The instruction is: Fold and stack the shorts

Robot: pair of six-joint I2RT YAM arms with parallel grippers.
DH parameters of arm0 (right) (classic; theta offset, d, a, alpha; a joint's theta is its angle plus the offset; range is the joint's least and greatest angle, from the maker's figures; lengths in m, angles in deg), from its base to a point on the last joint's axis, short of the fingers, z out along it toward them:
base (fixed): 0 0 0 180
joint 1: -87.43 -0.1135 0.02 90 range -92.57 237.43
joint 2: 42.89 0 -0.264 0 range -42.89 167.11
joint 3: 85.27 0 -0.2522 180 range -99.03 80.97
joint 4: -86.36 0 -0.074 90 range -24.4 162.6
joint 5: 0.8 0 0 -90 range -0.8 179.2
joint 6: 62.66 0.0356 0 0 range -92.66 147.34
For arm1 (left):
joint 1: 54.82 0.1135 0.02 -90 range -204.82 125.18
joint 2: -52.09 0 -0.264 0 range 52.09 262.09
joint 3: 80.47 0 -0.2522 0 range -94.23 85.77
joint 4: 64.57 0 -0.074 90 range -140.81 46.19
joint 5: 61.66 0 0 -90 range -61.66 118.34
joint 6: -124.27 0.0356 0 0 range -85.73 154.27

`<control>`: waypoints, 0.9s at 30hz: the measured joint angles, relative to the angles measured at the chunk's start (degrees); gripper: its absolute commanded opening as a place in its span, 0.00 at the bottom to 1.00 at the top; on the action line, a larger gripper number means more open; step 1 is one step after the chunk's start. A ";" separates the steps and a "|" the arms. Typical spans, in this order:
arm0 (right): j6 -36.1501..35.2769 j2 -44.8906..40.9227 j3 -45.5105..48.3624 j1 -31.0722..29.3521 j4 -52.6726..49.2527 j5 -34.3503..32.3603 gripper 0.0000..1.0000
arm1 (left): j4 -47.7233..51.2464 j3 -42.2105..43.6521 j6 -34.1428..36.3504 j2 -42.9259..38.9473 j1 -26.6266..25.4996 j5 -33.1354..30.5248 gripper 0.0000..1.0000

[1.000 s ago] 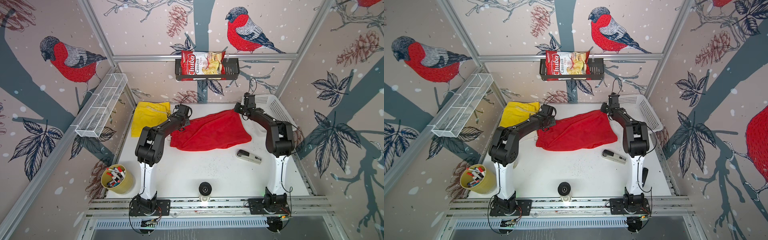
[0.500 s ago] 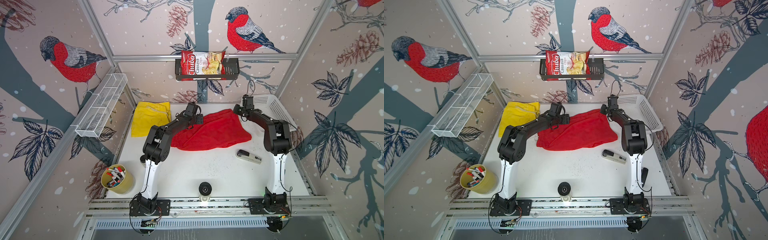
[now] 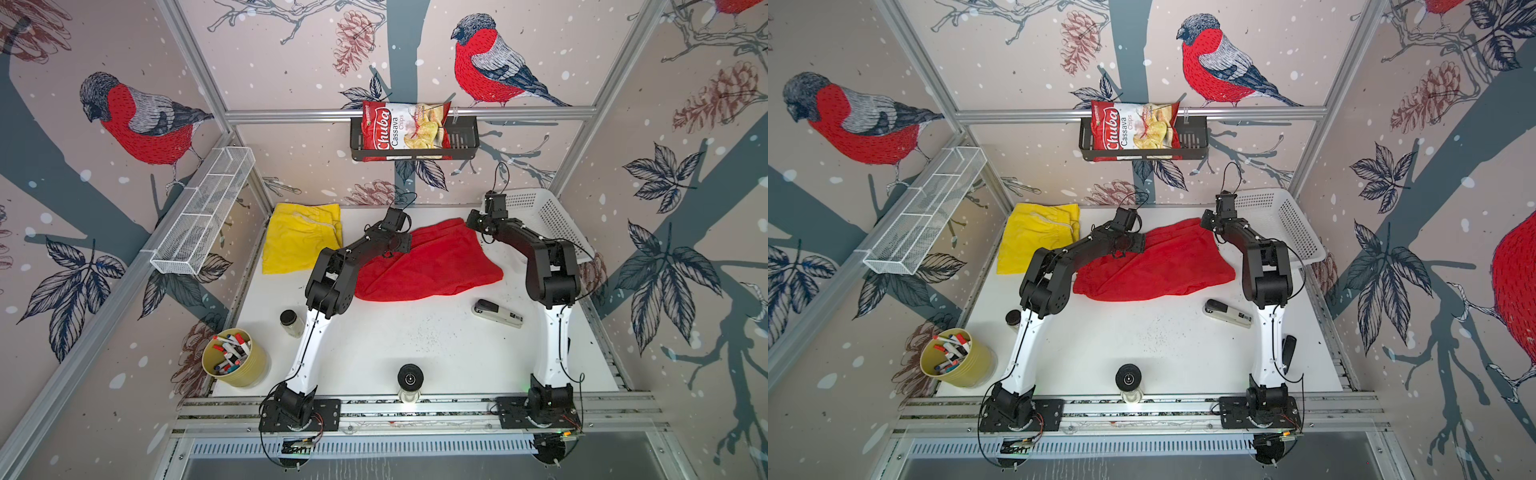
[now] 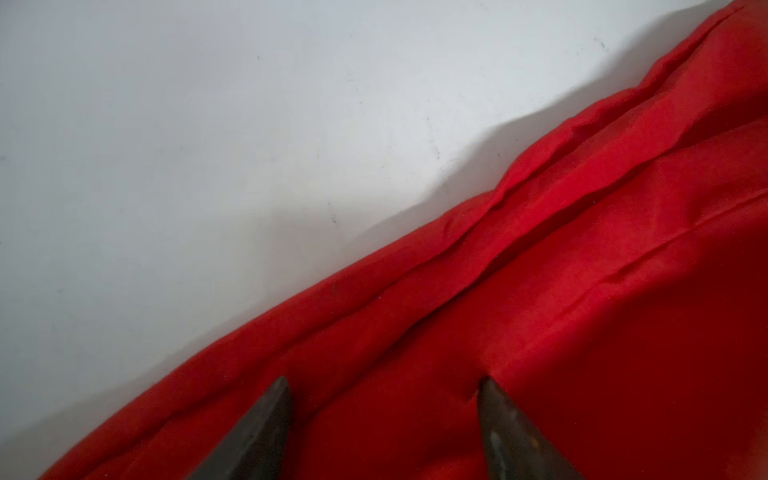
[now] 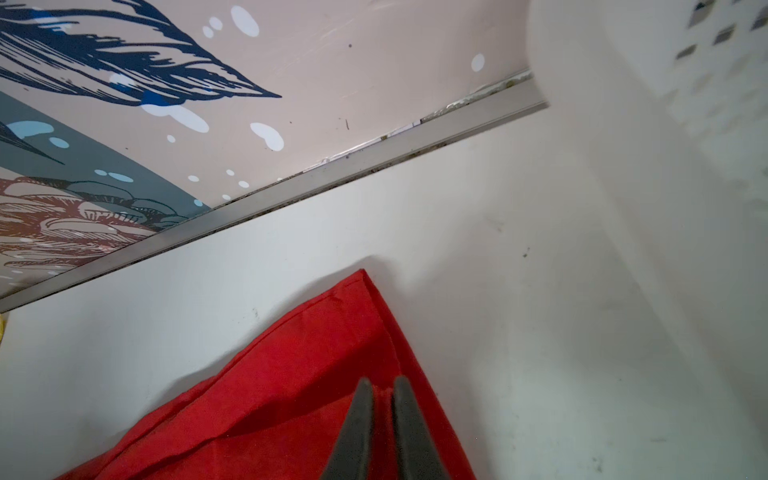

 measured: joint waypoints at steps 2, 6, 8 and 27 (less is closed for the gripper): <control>0.09 0.31 -0.42 0.07 -0.02 0.07 0.13 | -0.11 0.22 0.52 0.13 0.00 0.09 0.28; 0.09 0.55 -0.70 0.17 -0.09 0.13 0.13 | -0.31 0.35 1.81 0.35 0.00 1.20 0.00; 0.09 0.55 -0.72 0.22 -0.17 0.13 0.13 | -0.13 -0.33 1.62 0.68 0.00 1.38 0.00; 3.28 -0.57 -2.91 1.36 0.90 0.68 0.23 | 0.66 -1.77 0.85 -3.58 4.85 -2.64 0.00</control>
